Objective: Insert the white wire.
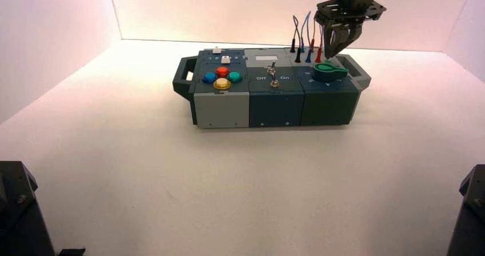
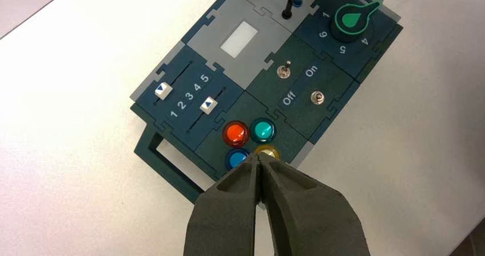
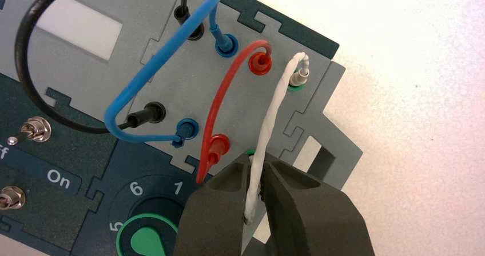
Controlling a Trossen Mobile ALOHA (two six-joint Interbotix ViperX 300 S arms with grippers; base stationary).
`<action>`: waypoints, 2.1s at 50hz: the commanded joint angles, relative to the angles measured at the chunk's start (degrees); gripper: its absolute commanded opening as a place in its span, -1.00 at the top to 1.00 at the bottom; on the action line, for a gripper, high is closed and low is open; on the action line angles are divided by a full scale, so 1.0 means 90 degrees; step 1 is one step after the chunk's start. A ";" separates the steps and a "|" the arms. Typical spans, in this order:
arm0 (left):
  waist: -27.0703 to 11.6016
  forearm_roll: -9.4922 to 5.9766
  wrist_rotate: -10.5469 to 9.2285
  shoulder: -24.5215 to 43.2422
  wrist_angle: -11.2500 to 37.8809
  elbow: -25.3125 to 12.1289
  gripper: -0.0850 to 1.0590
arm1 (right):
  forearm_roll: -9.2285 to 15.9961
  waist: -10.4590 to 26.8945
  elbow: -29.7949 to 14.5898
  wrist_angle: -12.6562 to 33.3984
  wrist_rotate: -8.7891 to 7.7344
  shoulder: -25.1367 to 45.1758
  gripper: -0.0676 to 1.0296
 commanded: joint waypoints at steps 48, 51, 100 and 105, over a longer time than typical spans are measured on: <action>0.0000 0.0020 0.0049 -0.0068 -0.0049 -0.0137 0.91 | 0.0020 0.0273 -0.0176 0.0488 -0.0020 -0.0732 0.25; 0.0010 0.0010 0.0049 -0.0068 -0.0059 -0.0137 0.91 | 0.0020 0.0273 -0.0166 0.0537 0.0000 -0.0811 0.24; 0.0635 -0.0010 -0.0098 0.0156 -0.0312 -0.0039 0.91 | 0.0000 -0.0020 0.0771 -0.0010 0.1064 -0.2090 0.25; 0.0664 -0.0010 -0.0098 0.0166 -0.0312 -0.0059 0.91 | -0.0098 -0.0098 0.0811 -0.0078 0.1201 -0.2178 0.26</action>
